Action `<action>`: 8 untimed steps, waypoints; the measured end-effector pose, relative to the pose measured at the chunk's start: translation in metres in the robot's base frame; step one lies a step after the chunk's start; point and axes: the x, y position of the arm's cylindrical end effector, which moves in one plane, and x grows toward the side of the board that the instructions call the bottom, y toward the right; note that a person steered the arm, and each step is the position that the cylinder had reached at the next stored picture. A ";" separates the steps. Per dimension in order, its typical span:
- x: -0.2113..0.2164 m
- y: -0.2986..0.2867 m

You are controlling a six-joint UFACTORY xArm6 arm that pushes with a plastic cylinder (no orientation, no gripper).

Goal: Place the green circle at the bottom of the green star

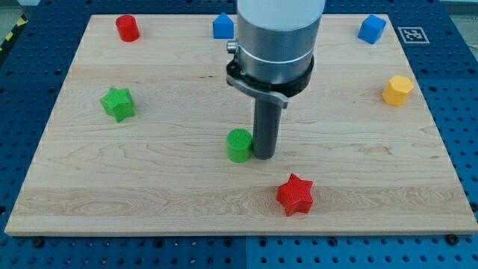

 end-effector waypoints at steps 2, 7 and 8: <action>-0.006 -0.019; -0.007 -0.133; -0.007 -0.154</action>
